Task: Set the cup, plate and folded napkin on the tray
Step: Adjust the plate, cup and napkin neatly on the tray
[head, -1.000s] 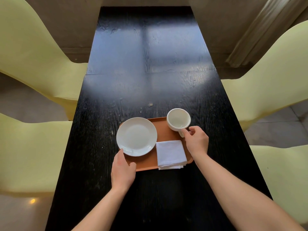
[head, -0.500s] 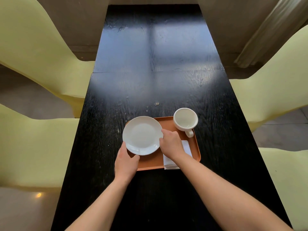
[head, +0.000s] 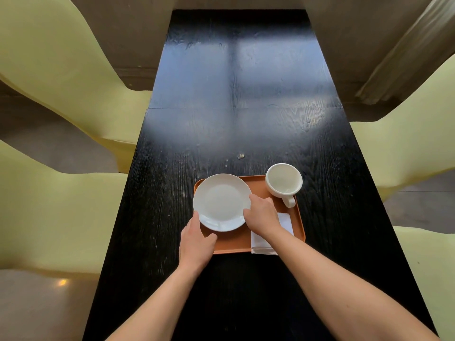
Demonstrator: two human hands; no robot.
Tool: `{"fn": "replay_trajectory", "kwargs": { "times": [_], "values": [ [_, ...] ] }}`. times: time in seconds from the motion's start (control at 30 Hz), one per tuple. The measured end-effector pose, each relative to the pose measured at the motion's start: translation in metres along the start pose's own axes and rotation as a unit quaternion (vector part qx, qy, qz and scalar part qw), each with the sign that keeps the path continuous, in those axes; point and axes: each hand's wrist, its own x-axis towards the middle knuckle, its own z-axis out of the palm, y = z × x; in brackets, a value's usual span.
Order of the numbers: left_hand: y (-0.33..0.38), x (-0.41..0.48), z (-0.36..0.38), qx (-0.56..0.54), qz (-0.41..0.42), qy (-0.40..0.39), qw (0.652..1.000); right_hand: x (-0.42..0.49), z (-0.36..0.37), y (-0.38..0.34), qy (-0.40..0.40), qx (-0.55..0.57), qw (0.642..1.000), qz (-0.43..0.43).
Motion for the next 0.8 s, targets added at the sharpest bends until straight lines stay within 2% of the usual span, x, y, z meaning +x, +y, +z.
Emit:
{"fn": "replay_trajectory", "kwargs": {
  "times": [0.3, 0.43, 0.57, 0.7, 0.8],
  "values": [
    [-0.003, 0.0, -0.001, -0.018, 0.009, 0.0, 1.0, -0.004, -0.004, 0.004, -0.009, 0.024, 0.999, -0.028],
    [-0.005, -0.002, -0.001, -0.021, 0.008, 0.022, 1.0, -0.016, -0.008, 0.016, 0.04, 0.069, 0.996, -0.044],
    [-0.007, -0.015, 0.005, 0.014, 0.022, 0.061, 0.998, -0.041, -0.013, 0.05, 0.118, 0.063, 0.991, -0.007],
    [-0.007, -0.029, 0.02, 0.049, 0.064, -0.006, 0.997, -0.055, -0.019, 0.087, 0.162, 0.079, 0.982, 0.063],
    [-0.007, -0.033, 0.031, 0.111, 0.095, -0.049, 0.988, -0.052, -0.021, 0.096, 0.135, 0.035, 0.983, 0.116]
  ]
}}
